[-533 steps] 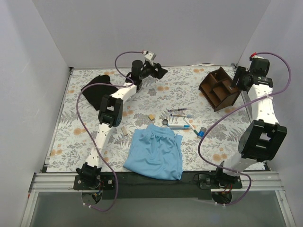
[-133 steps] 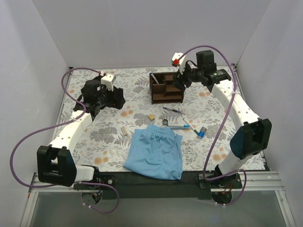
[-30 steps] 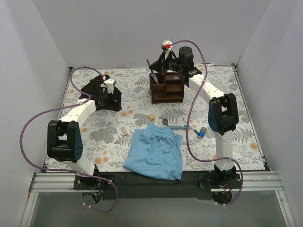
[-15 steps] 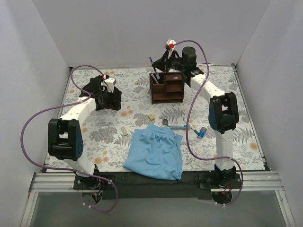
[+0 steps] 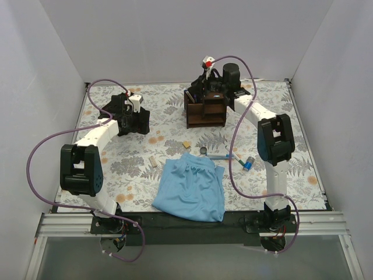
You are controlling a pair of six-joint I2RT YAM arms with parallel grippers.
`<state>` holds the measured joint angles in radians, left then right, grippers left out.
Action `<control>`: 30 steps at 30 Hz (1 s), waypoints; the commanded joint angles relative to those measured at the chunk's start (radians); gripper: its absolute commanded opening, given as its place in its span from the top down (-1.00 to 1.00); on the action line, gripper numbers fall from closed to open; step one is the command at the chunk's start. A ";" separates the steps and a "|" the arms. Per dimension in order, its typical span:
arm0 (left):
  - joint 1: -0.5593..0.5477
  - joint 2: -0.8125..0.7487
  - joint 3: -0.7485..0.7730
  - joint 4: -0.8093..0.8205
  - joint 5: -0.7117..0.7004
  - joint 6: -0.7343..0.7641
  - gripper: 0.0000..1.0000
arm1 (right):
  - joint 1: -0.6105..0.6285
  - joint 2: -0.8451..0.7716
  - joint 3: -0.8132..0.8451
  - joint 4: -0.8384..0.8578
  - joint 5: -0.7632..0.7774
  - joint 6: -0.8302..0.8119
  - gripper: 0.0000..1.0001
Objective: Sort the stationery into containers
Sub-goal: Place the pen in the storage box, then pick up the pen from the center of the board.
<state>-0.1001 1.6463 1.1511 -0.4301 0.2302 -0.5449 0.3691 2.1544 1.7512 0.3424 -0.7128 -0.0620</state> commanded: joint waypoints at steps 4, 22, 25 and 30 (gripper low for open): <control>0.003 -0.080 -0.065 0.145 -0.022 -0.023 -0.77 | -0.032 -0.276 -0.015 -0.449 -0.034 -0.325 -0.02; 0.003 -0.244 -0.212 0.281 0.031 -0.119 -0.78 | 0.048 -0.380 -0.335 -1.280 0.295 -0.979 -0.05; 0.003 -0.247 -0.220 0.281 0.021 -0.115 -0.78 | 0.082 -0.360 -0.346 -1.269 0.312 -1.010 -0.04; 0.003 -0.244 -0.222 0.280 0.015 -0.127 -0.78 | 0.128 -0.303 -0.351 -1.251 0.342 -1.026 0.00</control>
<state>-0.1001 1.4509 0.9340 -0.1589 0.2481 -0.6582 0.4690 1.8248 1.3918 -0.9020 -0.4049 -1.0420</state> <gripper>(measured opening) 0.891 0.508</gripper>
